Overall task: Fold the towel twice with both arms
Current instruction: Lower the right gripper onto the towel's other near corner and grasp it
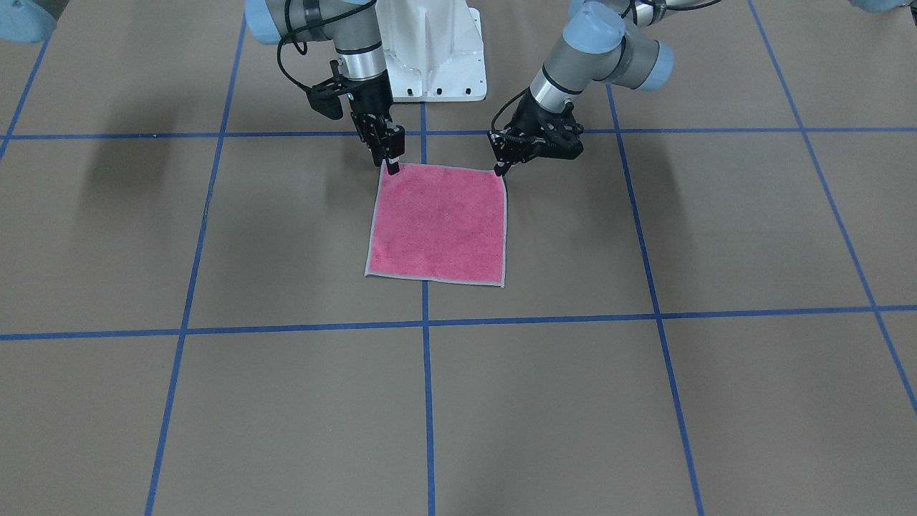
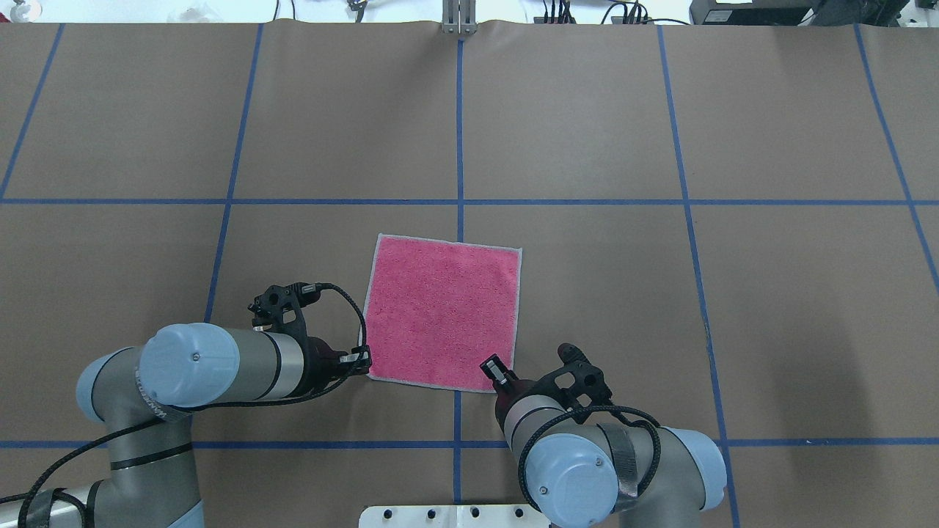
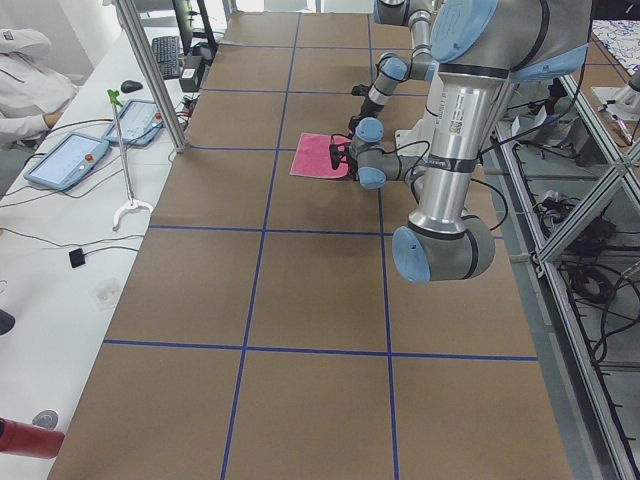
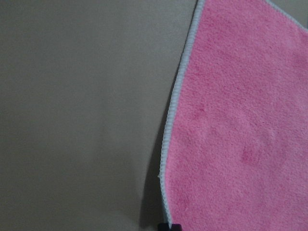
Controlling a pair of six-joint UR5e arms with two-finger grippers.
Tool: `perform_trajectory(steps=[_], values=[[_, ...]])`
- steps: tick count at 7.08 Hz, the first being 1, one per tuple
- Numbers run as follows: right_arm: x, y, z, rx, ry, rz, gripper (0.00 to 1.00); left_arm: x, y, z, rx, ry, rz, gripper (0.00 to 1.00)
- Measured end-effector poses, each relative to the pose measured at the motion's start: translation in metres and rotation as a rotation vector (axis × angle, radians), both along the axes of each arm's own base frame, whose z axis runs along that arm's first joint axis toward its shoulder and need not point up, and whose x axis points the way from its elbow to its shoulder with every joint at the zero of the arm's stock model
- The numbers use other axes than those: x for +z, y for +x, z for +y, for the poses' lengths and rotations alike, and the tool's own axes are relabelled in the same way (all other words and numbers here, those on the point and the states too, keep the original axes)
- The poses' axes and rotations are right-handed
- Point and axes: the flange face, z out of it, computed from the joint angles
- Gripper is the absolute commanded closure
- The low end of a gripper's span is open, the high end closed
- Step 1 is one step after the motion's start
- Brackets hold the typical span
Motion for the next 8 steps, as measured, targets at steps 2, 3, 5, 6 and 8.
perform_trajectory(steps=[2,3,5,6,8], values=[[-0.003,0.002,-0.001,0.003,0.001,-0.008,0.79,-0.001,0.0,0.0,0.0,0.0,0.001,1.0],[-0.004,0.005,-0.001,0.006,0.002,-0.012,0.97,-0.001,0.0,0.0,0.0,0.0,0.001,1.0],[-0.008,0.011,-0.003,0.024,0.017,-0.022,1.0,-0.003,0.001,0.0,0.001,0.001,0.004,1.0],[-0.011,0.015,-0.004,0.032,0.023,-0.03,1.0,-0.005,0.0,0.0,0.002,0.002,0.008,1.0],[-0.017,0.035,-0.005,0.035,0.033,-0.052,1.0,-0.019,-0.008,0.001,0.004,0.009,0.037,1.0]])
